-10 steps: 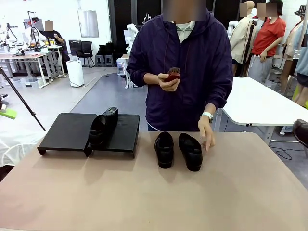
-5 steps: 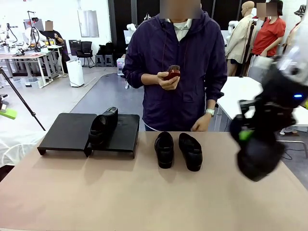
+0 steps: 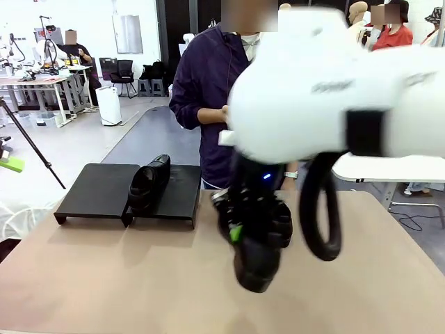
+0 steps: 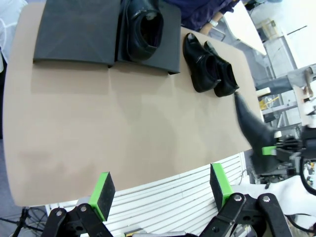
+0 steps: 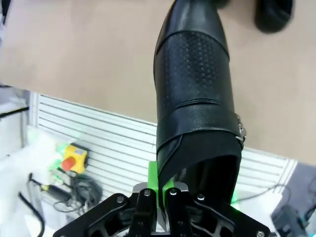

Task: Organize the shoes by placing them on the stand.
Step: Pick up one Shoe and place it in the middle of the table.

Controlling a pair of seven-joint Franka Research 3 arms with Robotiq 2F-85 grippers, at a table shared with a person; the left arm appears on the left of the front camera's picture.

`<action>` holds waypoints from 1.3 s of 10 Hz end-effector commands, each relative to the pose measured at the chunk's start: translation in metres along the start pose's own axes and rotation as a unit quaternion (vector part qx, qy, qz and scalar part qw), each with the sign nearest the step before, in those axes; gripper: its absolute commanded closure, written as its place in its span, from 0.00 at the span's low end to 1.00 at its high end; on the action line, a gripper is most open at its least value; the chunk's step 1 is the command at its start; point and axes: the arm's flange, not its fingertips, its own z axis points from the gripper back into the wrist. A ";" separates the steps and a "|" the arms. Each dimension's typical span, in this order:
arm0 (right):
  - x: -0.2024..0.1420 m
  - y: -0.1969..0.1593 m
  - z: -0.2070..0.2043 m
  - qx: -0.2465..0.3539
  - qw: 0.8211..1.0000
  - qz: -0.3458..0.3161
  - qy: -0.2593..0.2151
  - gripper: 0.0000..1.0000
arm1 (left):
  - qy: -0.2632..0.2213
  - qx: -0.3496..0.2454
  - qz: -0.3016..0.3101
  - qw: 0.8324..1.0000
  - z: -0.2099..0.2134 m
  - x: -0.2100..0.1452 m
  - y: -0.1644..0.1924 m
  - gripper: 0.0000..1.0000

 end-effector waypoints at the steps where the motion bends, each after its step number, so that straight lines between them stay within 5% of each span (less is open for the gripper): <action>1: 0.036 0.025 -0.041 -0.041 0.999 -0.007 0.007 1.00 | -0.004 -0.003 -0.003 1.000 0.000 0.002 0.002 0.00; 7: 0.045 0.055 -0.142 -0.022 0.997 -0.056 0.056 1.00 | -0.004 -0.003 -0.003 1.000 0.000 0.002 0.002 0.00; 10: 0.058 0.061 -0.165 -0.046 0.996 -0.077 -0.002 1.00 | -0.004 -0.003 -0.003 1.000 0.000 0.002 0.002 0.00; 13: 0.070 0.061 -0.180 -0.043 0.997 -0.057 -0.006 1.00 | -0.004 -0.003 -0.003 1.000 0.000 0.002 0.002 0.00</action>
